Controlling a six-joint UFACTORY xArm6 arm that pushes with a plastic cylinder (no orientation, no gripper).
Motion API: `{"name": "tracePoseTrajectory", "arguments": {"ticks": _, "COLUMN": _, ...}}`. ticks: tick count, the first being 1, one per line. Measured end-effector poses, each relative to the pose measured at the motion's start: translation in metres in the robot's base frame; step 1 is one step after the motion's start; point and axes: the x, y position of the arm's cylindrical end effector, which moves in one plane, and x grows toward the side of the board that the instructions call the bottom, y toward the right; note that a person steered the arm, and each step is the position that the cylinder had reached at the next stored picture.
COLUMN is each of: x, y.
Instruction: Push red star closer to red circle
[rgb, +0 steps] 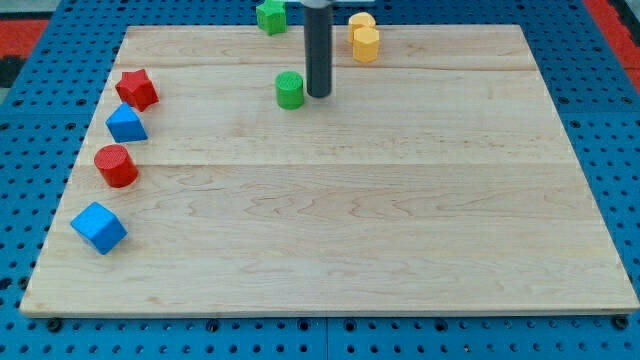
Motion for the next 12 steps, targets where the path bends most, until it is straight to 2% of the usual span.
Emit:
{"name": "tracePoseTrajectory", "arguments": {"ticks": 1, "x": -0.002, "y": -0.044}}
{"name": "tracePoseTrajectory", "arguments": {"ticks": 2, "x": -0.049, "y": -0.069}}
{"name": "tracePoseTrajectory", "arguments": {"ticks": 3, "x": -0.055, "y": -0.069}}
{"name": "tracePoseTrajectory", "arguments": {"ticks": 4, "x": -0.038, "y": -0.089}}
{"name": "tracePoseTrajectory", "arguments": {"ticks": 5, "x": -0.071, "y": -0.114}}
{"name": "tracePoseTrajectory", "arguments": {"ticks": 6, "x": -0.115, "y": -0.087}}
{"name": "tracePoseTrajectory", "arguments": {"ticks": 7, "x": -0.107, "y": -0.085}}
{"name": "tracePoseTrajectory", "arguments": {"ticks": 8, "x": -0.087, "y": -0.133}}
{"name": "tracePoseTrajectory", "arguments": {"ticks": 10, "x": -0.084, "y": -0.274}}
{"name": "tracePoseTrajectory", "arguments": {"ticks": 11, "x": -0.038, "y": -0.254}}
{"name": "tracePoseTrajectory", "arguments": {"ticks": 12, "x": 0.01, "y": -0.175}}
